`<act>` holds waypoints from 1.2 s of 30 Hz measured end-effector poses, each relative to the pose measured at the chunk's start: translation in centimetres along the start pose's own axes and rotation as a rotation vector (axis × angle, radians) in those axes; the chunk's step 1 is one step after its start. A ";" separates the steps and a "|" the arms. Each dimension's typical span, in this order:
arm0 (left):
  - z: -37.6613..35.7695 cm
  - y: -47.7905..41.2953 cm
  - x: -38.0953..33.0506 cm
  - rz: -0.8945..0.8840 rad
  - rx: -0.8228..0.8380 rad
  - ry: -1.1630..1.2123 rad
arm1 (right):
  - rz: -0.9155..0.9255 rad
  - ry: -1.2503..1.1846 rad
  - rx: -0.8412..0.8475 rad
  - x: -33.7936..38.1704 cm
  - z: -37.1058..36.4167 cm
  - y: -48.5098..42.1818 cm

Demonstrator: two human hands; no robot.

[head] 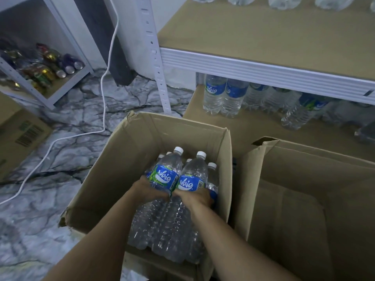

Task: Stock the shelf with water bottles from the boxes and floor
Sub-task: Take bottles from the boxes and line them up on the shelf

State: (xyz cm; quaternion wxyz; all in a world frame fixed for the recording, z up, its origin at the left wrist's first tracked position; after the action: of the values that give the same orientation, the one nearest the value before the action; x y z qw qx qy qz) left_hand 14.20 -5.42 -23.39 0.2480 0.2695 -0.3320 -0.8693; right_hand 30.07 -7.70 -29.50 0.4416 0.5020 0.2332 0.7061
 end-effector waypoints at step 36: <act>8.2 18.4 -13.5 -0.696 -0.604 0.472 | 0.892 -0.348 0.136 11.5 18.1 11.4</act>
State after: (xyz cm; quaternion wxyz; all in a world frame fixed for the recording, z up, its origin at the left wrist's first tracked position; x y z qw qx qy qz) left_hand 23.53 -5.64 -0.99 0.0792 0.4689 0.1081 -0.8730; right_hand 40.98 -5.61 -7.90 0.0944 0.6913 -0.0365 0.7154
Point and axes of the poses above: each hand's wrist, its own y-axis away from the middle knuckle, its own z-axis out of the back of the hand, x = y × z, the point moved 2 cm from there along -y, towards the middle knuckle
